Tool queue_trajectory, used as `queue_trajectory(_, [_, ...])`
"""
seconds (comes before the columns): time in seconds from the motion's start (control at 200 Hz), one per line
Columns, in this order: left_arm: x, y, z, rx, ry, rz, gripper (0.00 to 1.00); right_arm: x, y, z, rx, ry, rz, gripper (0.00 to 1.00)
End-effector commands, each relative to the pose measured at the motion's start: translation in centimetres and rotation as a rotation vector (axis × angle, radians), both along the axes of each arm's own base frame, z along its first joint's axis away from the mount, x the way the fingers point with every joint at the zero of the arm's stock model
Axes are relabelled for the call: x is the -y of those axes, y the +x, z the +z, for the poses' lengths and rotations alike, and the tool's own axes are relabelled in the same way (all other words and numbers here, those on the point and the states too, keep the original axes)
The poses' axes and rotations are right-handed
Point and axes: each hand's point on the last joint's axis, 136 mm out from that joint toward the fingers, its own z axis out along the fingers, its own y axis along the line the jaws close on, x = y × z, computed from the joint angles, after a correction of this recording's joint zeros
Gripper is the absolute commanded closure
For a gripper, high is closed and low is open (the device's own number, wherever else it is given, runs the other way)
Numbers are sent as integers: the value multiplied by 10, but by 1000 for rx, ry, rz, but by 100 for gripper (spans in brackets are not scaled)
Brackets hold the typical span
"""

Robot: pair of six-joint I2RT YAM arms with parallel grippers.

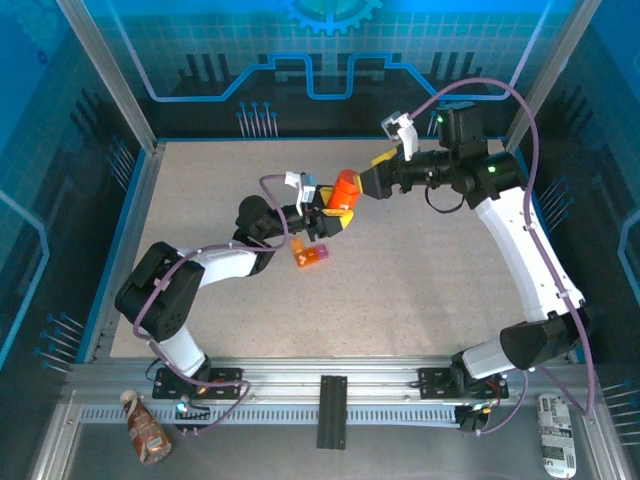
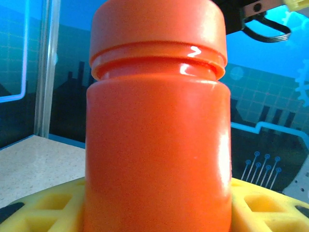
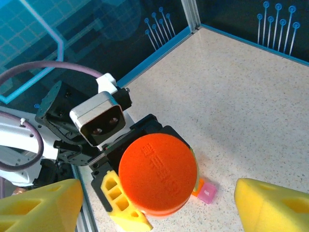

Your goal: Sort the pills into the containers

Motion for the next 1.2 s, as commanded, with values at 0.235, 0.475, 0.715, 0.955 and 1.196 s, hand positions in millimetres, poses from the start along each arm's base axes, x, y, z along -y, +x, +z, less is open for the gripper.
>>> queue_trajectory(0.235, [3, -9, 19, 51, -38, -72, 100, -18, 0, -15, -45, -18, 76, 19])
queue_trajectory(0.475, [3, -8, 18, 49, -35, -74, 100, -22, 3, -15, -64, 5, 90, 27])
queue_trajectory(0.715, [4, -7, 17, 46, -35, -80, 100, -25, 3, -22, -89, 3, 100, 31])
queue_trajectory(0.955, [5, -7, 19, 51, -40, -80, 100, -28, 3, -26, -107, 2, 110, 52])
queue_trajectory(1.196, [4, -2, 22, 59, -40, -47, 100, -32, -5, -39, -98, -46, 94, 58])
